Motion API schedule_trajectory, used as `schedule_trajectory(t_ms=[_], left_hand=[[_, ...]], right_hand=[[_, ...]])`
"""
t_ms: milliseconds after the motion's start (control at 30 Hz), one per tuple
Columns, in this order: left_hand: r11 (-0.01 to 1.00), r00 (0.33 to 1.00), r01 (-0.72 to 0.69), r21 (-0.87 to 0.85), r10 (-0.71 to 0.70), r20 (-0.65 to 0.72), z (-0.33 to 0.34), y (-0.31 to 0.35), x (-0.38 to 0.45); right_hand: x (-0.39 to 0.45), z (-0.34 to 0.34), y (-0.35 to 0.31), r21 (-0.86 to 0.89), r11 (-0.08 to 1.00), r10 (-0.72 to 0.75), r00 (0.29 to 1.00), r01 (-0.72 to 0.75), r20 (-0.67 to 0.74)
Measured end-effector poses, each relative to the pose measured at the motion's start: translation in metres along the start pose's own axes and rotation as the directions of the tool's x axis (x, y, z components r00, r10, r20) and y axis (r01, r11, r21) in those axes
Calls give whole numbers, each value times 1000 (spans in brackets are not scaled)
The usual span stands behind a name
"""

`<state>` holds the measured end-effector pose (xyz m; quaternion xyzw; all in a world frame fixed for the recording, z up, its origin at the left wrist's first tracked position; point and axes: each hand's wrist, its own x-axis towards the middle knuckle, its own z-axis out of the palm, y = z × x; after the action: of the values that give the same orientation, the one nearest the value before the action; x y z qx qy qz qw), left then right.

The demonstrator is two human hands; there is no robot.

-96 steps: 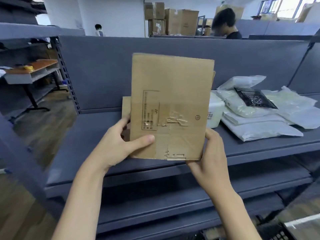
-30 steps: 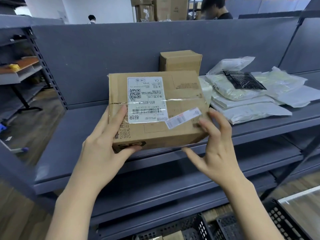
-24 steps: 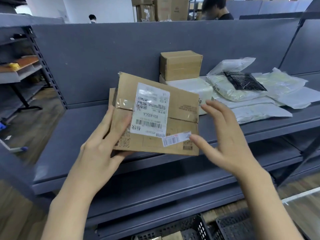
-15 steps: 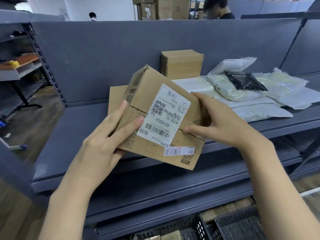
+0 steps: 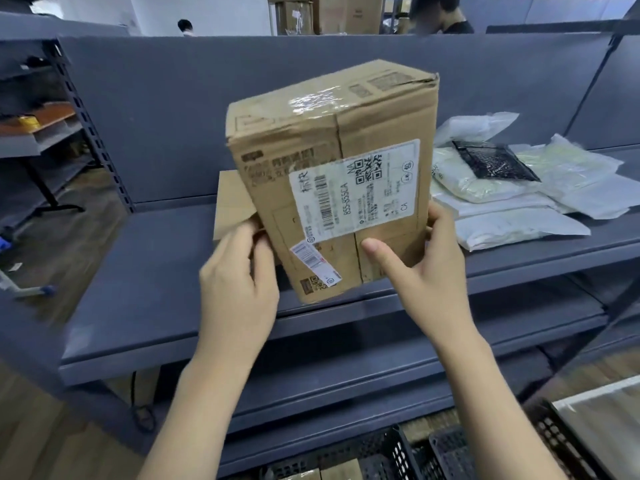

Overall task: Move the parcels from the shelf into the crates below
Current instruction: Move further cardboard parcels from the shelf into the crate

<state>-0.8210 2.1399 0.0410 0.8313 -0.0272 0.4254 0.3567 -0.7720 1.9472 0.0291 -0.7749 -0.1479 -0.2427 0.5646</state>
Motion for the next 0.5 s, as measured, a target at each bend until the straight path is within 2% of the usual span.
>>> schedule_trajectory(t_ms=[67,167,233,333,400,500], left_hand=[[996,990,-3,-85,15,140,5,1,-7],[966,954,80,-245,-2,301,11,-1,-17],[954,947,62,-292,37,320,13,-7,-20],[972,934,-27,-235,108,340,14,-13,-18],[975,931,19,-221,63,358,14,-10,-15],[976,955,46,-215,20,296,13,-12,-11]], right_hand=[[-2,1,2,30,998,48,998,-47,-34],[-6,4,6,34,995,101,992,-99,-70],[-9,7,8,51,991,129,988,-125,-81],[-15,13,10,116,974,204,976,-194,-81],[-18,18,10,121,969,226,972,-217,-69],[-19,21,9,104,973,210,978,-208,-11]])
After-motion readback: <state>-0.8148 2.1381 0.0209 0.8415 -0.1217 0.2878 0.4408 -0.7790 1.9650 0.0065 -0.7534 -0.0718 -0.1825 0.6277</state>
